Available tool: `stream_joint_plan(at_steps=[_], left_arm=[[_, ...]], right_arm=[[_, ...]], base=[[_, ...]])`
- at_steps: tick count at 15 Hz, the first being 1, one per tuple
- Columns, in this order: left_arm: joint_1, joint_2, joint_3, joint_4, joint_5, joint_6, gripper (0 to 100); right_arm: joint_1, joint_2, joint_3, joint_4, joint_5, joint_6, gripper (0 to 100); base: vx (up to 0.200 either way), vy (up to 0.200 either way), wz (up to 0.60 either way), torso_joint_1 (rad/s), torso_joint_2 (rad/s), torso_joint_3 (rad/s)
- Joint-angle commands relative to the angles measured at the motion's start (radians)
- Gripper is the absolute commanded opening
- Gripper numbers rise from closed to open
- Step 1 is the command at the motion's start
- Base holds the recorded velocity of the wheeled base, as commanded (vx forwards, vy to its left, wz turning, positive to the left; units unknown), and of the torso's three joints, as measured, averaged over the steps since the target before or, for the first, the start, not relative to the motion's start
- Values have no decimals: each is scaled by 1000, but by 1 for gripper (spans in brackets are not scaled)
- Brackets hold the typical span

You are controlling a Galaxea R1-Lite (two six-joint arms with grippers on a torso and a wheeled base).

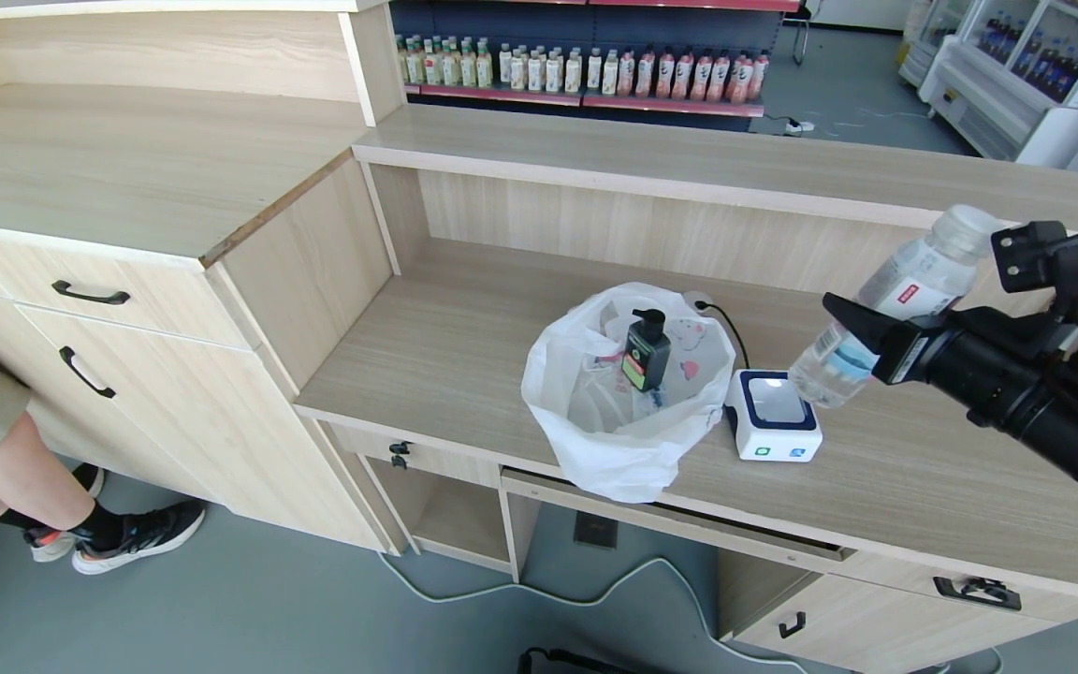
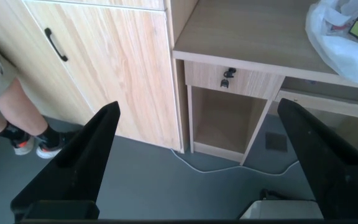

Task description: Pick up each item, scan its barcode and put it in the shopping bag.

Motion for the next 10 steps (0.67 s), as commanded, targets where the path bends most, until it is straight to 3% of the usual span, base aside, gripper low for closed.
stream_joint_plan(at_steps=[1, 5, 10], left_arm=[[0, 0, 1, 0, 0, 1, 100], [0, 0, 0, 0, 0, 1, 100], [2, 0, 1, 0, 3, -1, 100]], right_arm=[[13, 7, 1, 0, 0, 0, 0], [20, 23, 0, -6, 1, 0, 0], [34, 107, -28, -11, 1, -2, 0]], base=[[0, 200, 0, 2, -2, 2], [0, 200, 0, -1, 2, 1], [0, 0, 0, 0, 0, 0]])
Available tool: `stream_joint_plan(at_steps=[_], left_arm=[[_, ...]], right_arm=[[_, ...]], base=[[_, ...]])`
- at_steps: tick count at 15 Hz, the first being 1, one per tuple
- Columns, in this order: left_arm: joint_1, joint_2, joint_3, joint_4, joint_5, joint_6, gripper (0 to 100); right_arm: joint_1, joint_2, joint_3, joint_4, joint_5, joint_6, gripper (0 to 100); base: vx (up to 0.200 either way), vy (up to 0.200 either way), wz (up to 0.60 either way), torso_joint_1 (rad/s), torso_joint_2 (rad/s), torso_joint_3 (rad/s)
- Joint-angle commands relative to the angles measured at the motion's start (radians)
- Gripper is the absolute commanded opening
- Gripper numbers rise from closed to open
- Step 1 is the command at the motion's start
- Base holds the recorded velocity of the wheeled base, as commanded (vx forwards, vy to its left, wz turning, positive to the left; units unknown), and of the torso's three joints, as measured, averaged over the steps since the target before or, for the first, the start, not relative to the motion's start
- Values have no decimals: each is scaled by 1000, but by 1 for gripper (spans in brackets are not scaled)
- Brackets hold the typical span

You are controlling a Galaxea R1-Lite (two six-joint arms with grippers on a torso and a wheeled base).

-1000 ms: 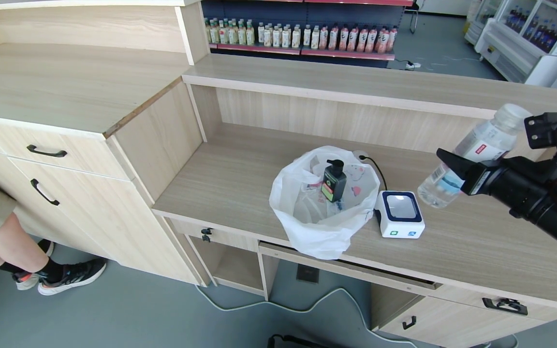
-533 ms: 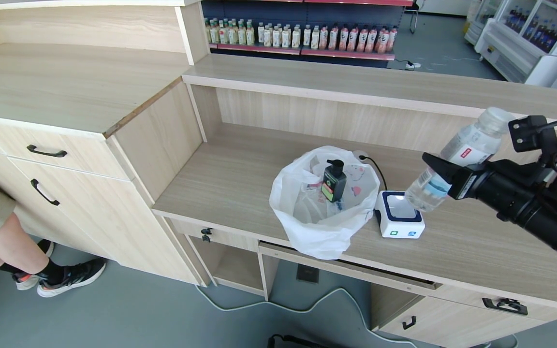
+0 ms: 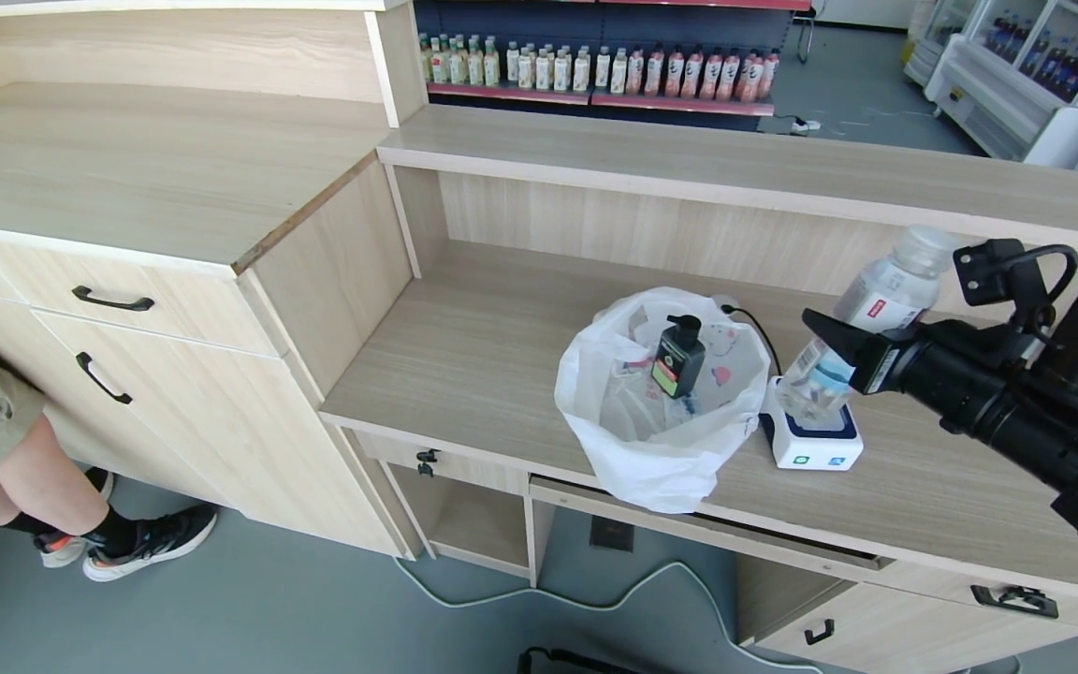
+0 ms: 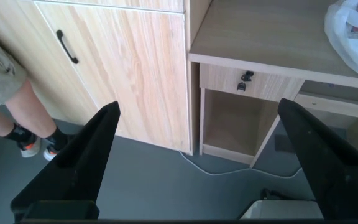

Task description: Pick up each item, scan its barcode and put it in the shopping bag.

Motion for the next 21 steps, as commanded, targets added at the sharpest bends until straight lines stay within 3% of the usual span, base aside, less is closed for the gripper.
stream_joint_plan(at_steps=[1, 7, 12, 21], left_arm=[[0, 0, 0, -1, 0, 0, 100], [0, 0, 0, -1, 0, 0, 100], [0, 0, 0, -1, 0, 0, 100], [0, 0, 0, -1, 0, 0, 100]], right_arm=[[18, 65, -29, -2, 2, -2, 0], [55, 205, -87, -77, 1, -19, 0], [76, 376, -105, -236, 2, -71, 0], [138, 534, -263, -246, 2, -137, 0]], base=[[0, 0, 0, 0, 0, 0], [0, 0, 0, 0, 0, 0], [0, 0, 0, 0, 0, 0], [0, 0, 0, 0, 0, 0]])
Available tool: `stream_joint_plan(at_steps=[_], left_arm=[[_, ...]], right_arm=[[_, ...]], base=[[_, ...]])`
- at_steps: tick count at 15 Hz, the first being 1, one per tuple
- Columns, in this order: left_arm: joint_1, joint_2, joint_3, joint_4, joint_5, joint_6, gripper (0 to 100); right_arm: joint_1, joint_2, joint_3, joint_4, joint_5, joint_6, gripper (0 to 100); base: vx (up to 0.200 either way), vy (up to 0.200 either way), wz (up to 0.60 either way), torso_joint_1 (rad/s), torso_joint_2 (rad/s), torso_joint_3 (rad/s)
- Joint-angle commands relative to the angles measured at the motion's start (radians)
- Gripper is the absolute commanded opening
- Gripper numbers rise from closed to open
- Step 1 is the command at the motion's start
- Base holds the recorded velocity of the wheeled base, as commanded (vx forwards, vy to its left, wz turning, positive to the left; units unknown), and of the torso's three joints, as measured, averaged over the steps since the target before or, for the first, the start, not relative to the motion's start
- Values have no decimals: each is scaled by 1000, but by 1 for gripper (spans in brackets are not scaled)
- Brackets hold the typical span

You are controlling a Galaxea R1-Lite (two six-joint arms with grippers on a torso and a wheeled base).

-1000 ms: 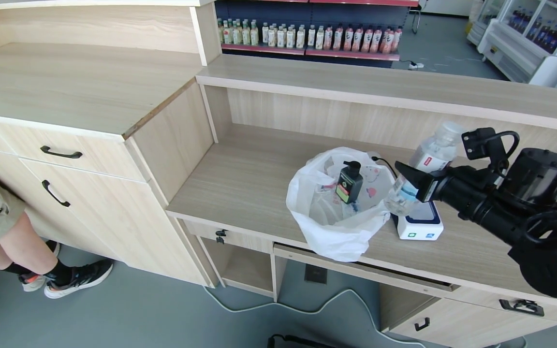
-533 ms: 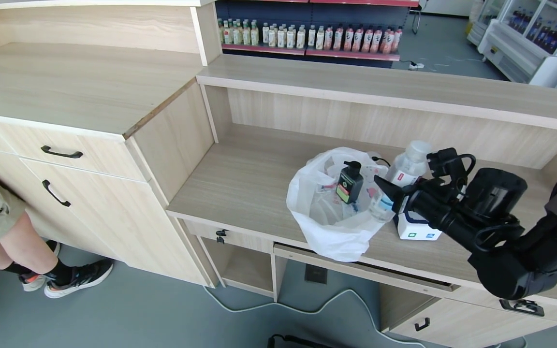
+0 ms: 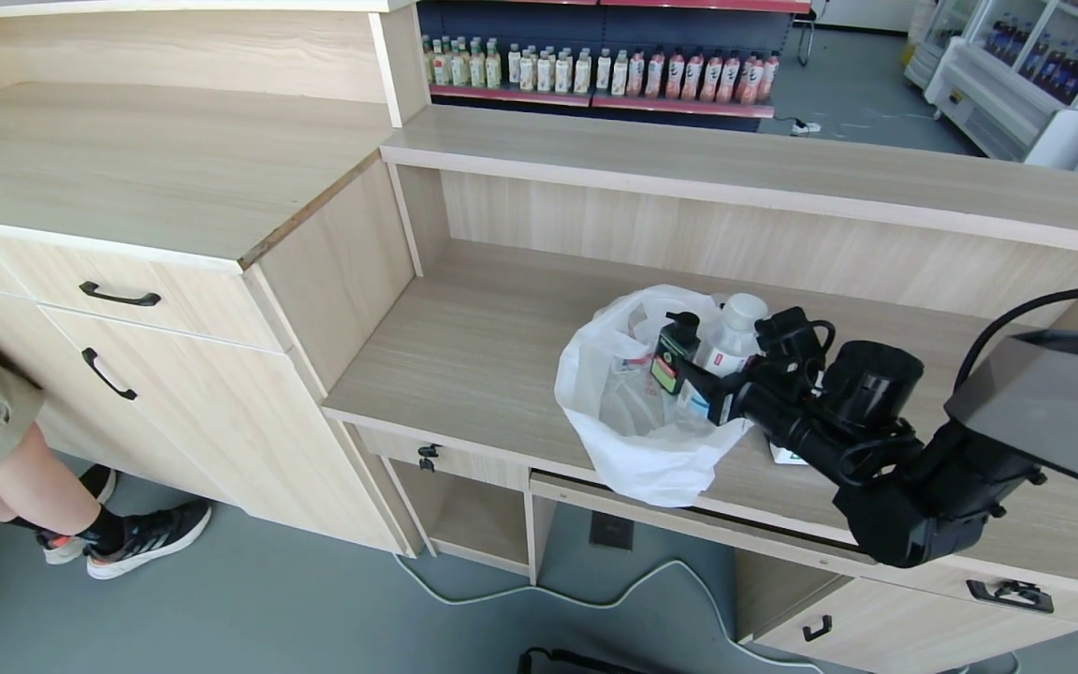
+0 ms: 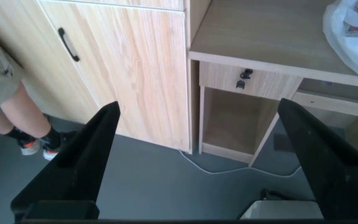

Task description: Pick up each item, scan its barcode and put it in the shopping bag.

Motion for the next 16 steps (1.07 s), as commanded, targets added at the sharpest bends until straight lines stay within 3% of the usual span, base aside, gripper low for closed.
stream_joint_plan(at_steps=[1, 11, 16], left_arm=[[0, 0, -1, 0, 0, 0, 100], [0, 0, -1, -2, 0, 0, 100], [0, 0, -1, -2, 0, 0, 100]], right_arm=[[5, 48, -25, 0, 0, -7, 0], [-5, 191, -161, -40, 6, -33, 0], [-21, 215, -153, -40, 6, -64, 0]], base=[[0, 0, 0, 0, 0, 0], [0, 0, 0, 0, 0, 0], [0, 0, 0, 0, 0, 0]])
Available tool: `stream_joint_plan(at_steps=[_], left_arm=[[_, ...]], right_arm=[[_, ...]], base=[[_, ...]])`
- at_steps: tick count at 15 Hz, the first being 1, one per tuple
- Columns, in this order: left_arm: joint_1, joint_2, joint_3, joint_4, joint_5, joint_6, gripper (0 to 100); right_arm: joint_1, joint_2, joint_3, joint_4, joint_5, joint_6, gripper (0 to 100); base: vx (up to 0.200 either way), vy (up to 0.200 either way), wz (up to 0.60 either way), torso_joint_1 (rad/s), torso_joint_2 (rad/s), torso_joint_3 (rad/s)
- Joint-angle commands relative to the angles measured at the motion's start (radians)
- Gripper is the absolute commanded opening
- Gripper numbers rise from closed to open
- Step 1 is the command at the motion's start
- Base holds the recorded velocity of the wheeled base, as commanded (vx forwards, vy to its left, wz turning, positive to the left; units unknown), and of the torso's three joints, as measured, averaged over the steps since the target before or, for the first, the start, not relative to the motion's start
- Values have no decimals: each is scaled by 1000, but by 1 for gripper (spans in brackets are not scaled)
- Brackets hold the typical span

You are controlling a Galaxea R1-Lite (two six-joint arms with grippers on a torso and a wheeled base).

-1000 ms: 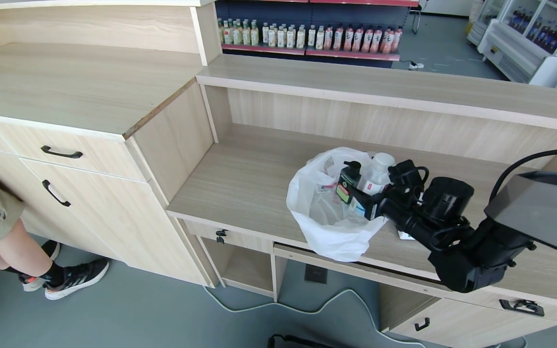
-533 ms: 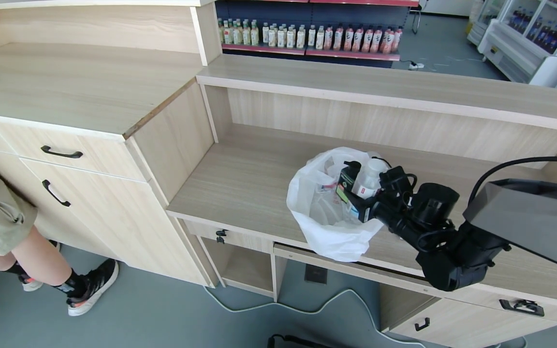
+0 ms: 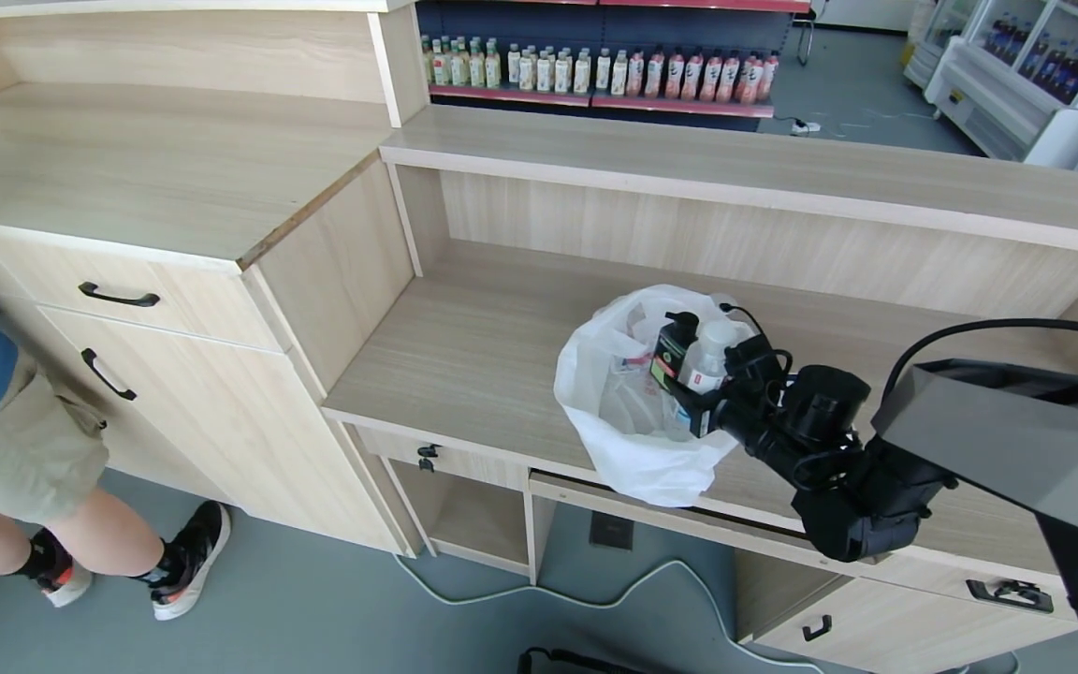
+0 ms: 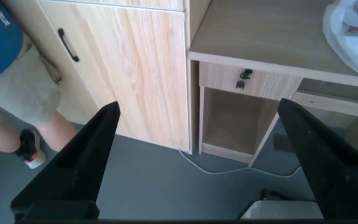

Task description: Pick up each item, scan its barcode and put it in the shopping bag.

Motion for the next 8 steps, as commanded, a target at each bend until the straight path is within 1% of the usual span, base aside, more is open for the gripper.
stream_joint_plan(at_steps=[1, 8], left_arm=[[0, 0, 0, 0, 1, 0, 100], [0, 0, 0, -1, 1, 0, 100]], right_arm=[[-4, 8, 6, -1, 1, -5, 0], [-1, 5, 15, 4, 4, -8, 0]], base=[[0, 0, 0, 0, 0, 0], [0, 0, 0, 0, 0, 0]])
